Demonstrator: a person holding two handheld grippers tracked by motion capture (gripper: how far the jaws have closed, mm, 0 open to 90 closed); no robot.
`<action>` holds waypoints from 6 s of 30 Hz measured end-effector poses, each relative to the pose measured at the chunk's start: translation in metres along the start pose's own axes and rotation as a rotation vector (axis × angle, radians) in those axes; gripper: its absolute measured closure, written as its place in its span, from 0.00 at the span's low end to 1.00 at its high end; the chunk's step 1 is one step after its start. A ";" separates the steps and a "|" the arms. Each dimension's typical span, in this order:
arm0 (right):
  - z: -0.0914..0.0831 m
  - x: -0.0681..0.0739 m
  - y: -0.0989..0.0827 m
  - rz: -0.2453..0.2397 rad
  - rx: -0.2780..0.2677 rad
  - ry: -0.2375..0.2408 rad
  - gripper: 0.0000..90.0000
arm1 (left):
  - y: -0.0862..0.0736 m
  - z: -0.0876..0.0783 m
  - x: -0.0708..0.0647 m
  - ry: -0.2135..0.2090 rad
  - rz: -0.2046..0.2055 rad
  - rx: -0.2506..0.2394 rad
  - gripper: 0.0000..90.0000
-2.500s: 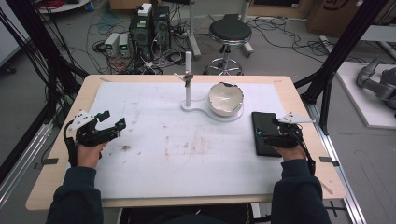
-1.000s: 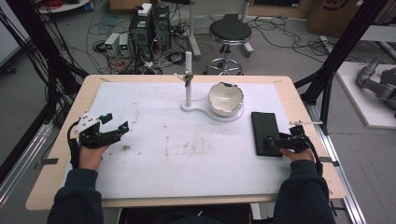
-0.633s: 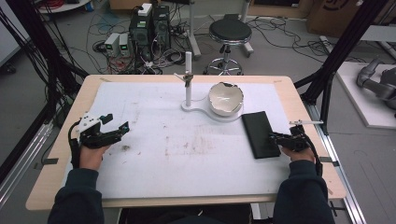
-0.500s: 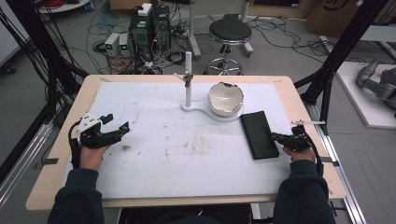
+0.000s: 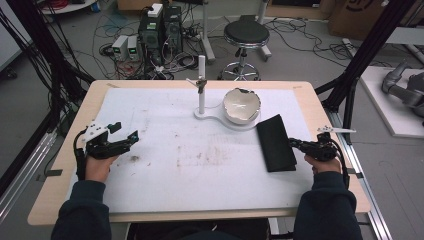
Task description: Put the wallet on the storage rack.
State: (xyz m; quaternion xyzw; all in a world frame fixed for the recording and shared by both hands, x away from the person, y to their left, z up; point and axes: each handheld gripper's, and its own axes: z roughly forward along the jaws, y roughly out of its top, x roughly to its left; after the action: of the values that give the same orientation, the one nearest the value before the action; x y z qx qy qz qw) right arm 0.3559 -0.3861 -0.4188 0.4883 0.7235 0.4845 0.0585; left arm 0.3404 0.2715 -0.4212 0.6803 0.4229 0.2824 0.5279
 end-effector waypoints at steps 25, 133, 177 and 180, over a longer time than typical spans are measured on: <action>0.021 0.015 0.006 0.071 -0.008 0.110 0.70 | 0.000 0.003 -0.003 -0.006 0.006 0.010 0.26; 0.053 0.126 0.074 -0.489 -0.221 0.445 0.91 | 0.120 0.118 -0.157 -0.830 0.003 -0.119 0.49; 0.063 0.141 0.119 -0.626 -0.132 0.483 0.67 | 0.110 0.110 -0.155 -0.847 0.109 -0.070 0.80; 0.063 0.138 0.119 -0.624 -0.116 0.528 0.78 | 0.110 0.109 -0.152 -0.841 0.105 -0.076 0.79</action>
State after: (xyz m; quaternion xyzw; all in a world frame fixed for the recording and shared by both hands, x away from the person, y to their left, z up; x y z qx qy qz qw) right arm 0.3972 -0.2342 -0.3077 0.1004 0.7985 0.5921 0.0424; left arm 0.3885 0.0773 -0.3371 0.7369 0.1249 0.0221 0.6641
